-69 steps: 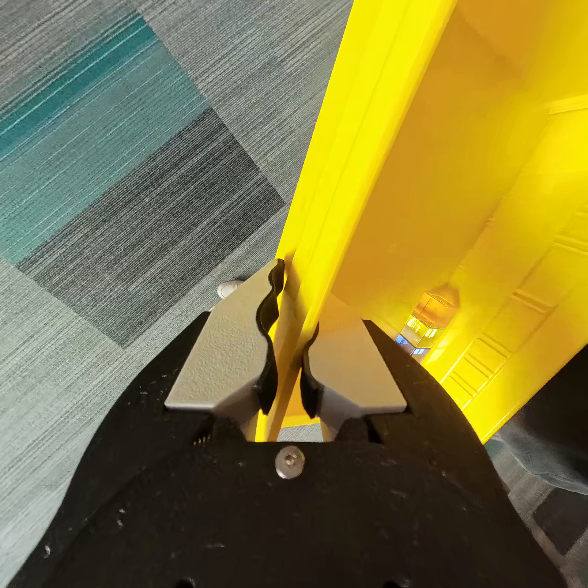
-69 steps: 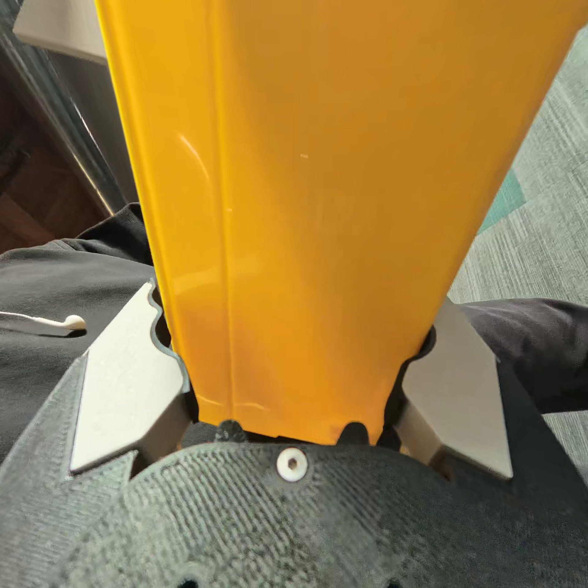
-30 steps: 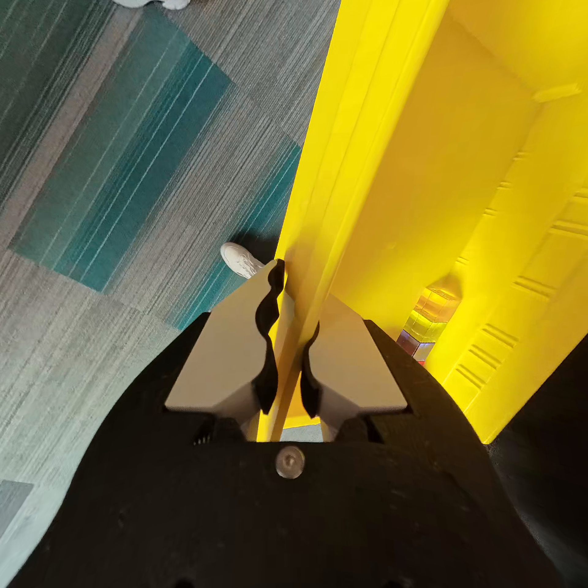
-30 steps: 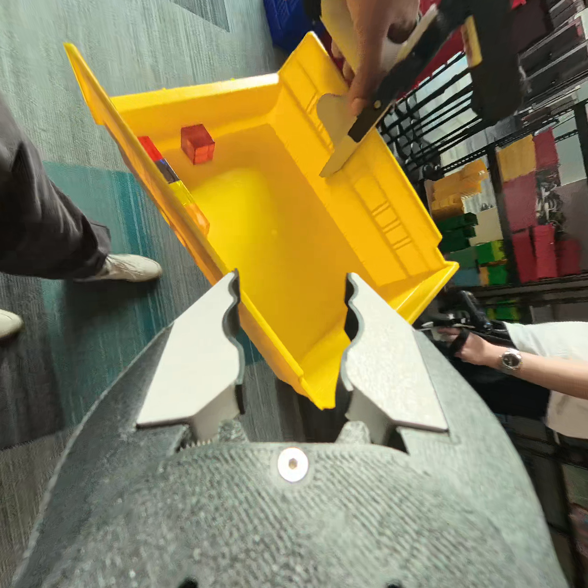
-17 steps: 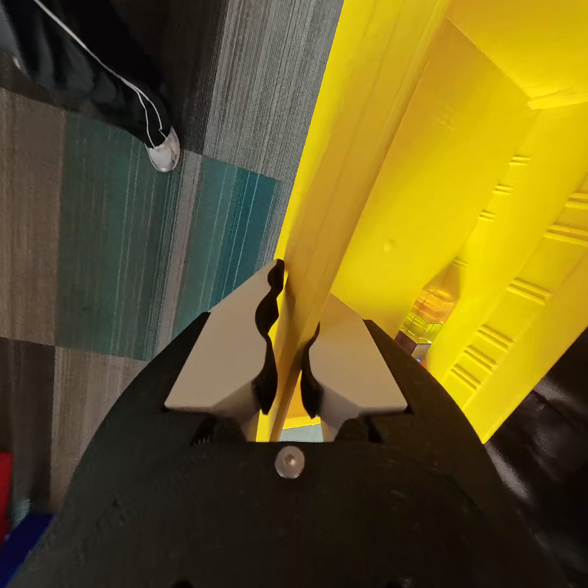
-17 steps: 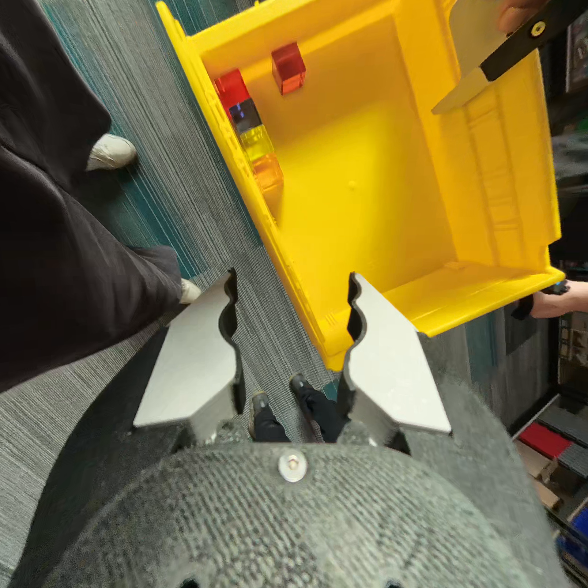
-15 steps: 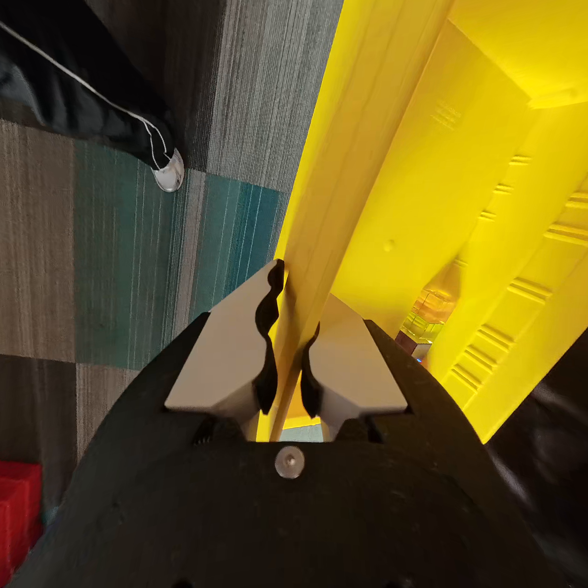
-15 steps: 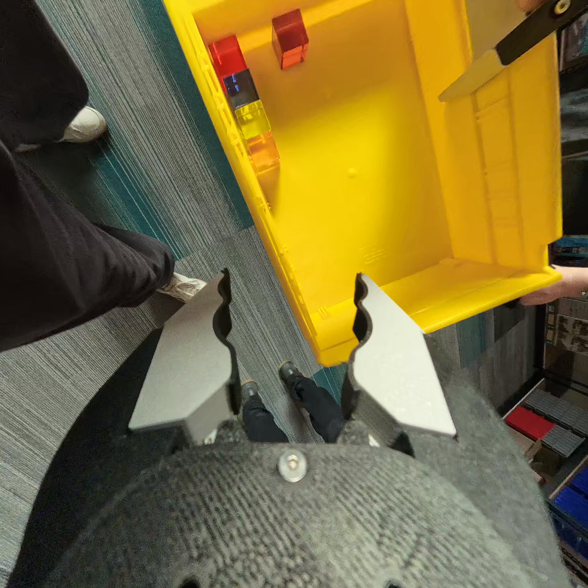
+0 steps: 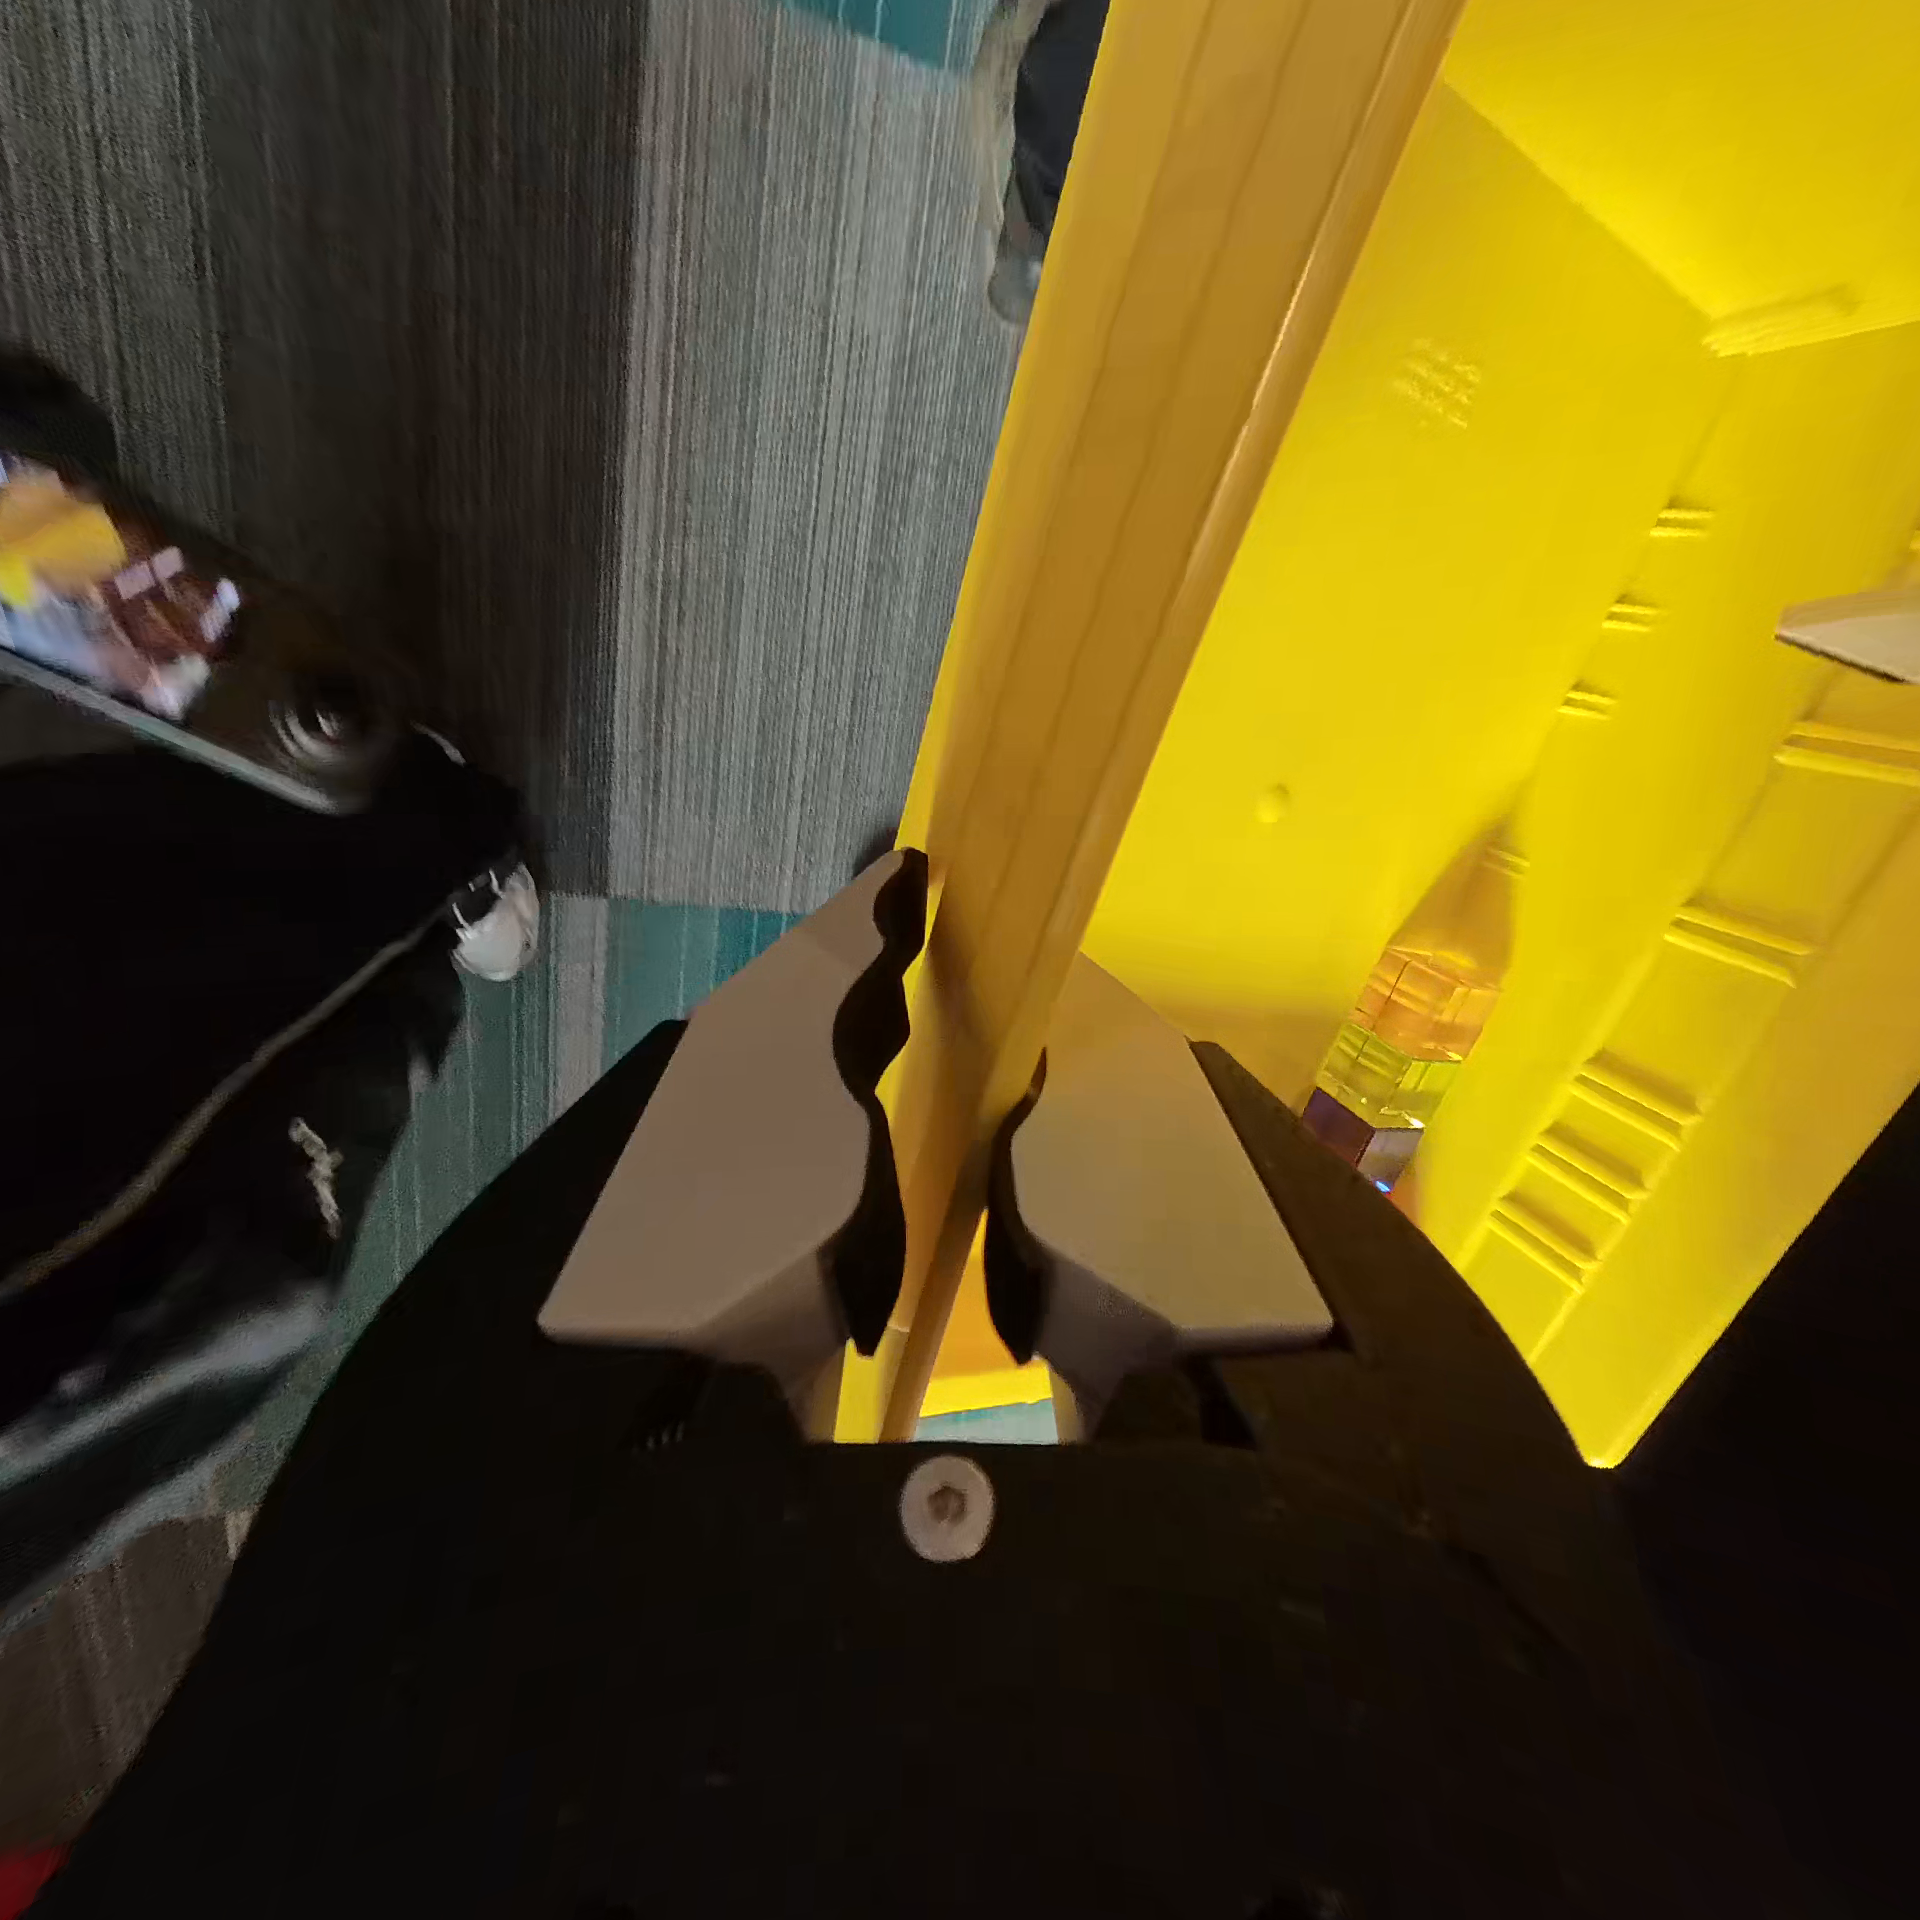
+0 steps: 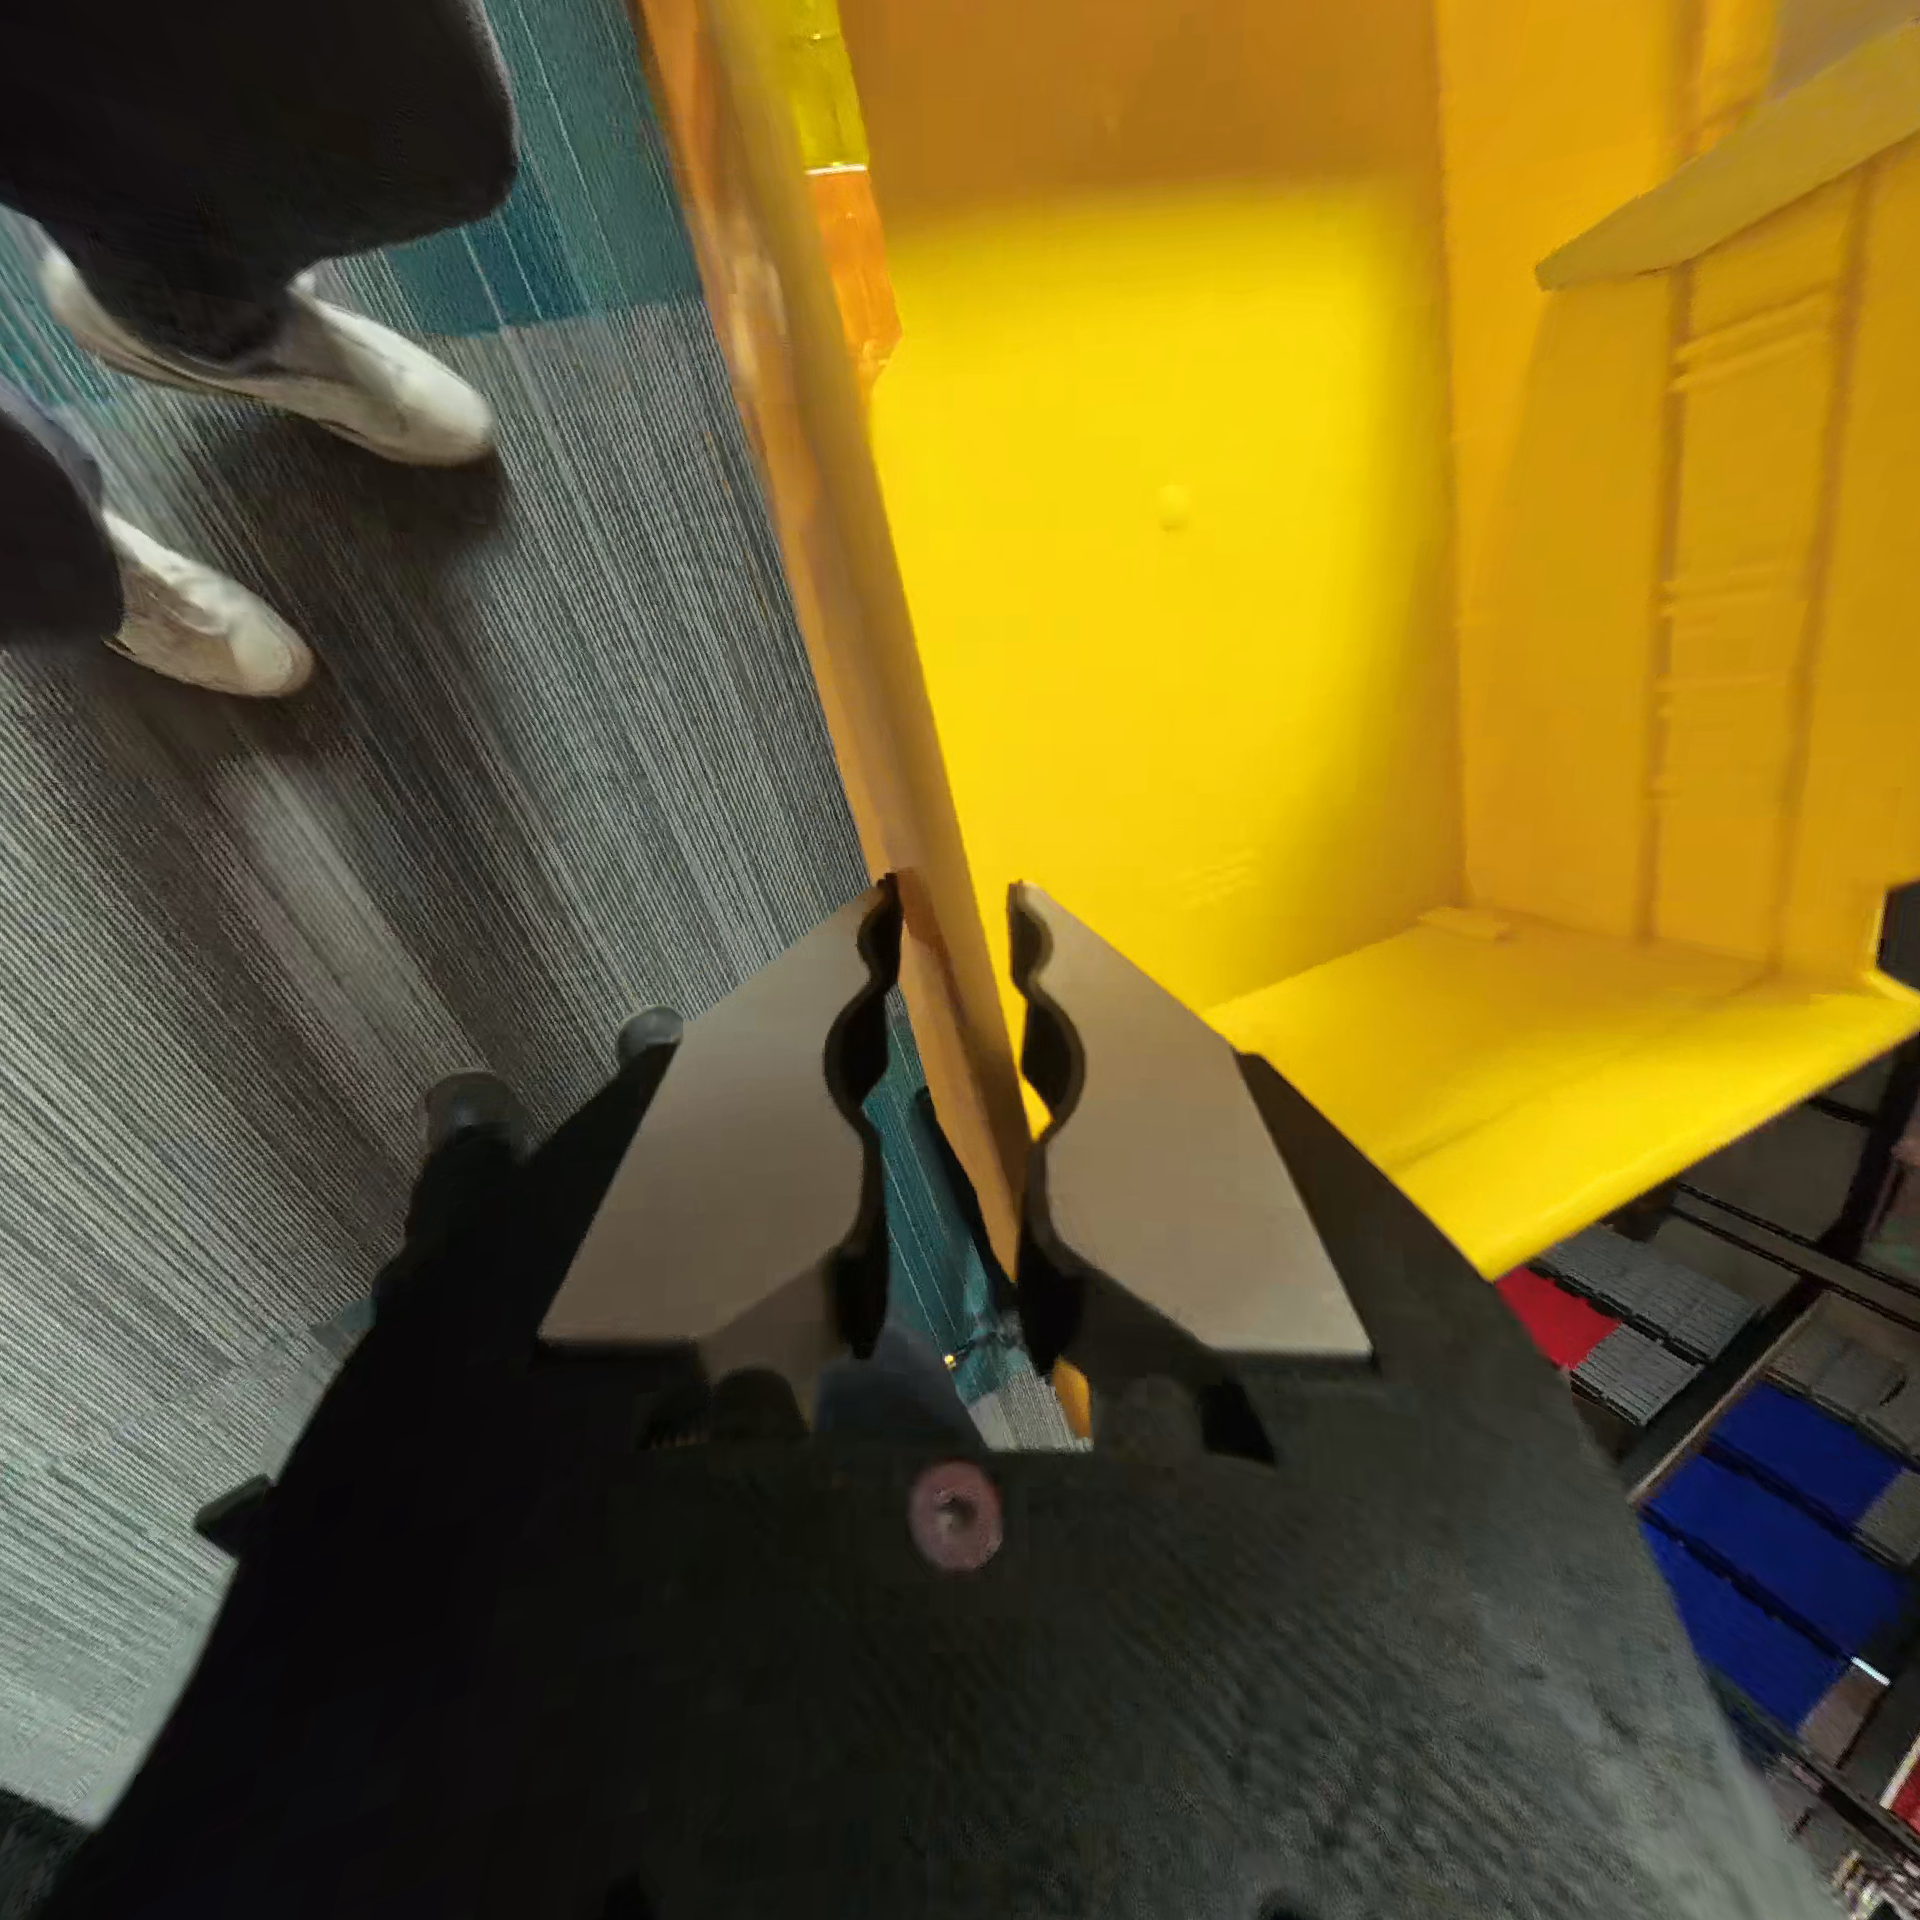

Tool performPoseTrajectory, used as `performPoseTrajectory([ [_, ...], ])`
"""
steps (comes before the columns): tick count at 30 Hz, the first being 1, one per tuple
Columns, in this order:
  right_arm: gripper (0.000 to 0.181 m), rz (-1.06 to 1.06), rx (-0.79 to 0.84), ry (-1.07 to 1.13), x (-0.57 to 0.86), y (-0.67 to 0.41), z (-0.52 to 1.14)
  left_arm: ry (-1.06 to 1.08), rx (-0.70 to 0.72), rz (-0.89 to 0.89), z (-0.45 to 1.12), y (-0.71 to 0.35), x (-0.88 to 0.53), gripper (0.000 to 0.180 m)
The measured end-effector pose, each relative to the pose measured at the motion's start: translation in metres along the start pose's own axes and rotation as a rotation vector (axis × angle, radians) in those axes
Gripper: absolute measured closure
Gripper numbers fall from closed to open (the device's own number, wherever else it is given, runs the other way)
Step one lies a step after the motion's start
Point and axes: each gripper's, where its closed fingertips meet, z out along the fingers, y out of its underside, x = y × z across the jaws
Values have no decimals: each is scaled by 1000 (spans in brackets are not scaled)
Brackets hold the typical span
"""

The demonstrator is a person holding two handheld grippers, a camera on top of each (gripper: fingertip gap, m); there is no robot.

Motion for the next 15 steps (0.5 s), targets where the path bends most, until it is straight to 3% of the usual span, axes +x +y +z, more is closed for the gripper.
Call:
performPoseTrajectory([
  [2, 175, -20, -31, -31, 25, 34, 16, 12, 46, 75, 11, -64, -22, 176],
  [5, 177, 36, -76, -49, 73, 77, 43, 23, 117, 181, 27, -156, -64, 169],
  [8, 177, 86, -174, -49, 136, 122, 64, 86, 178, 199, 37, -235, -116, 150],
  [11, 178, 175, -218, -67, 199, 161, 86, 117, 302, 177, 17, -310, -178, 154],
  [13, 177, 263, -197, -67, 242, 179, 101, 51, 387, 111, -11, -353, -230, 172],
  [15, 177, 334, -182, -50, 286, 197, 116, -40, 479, 66, -44, -386, -280, 174],
])
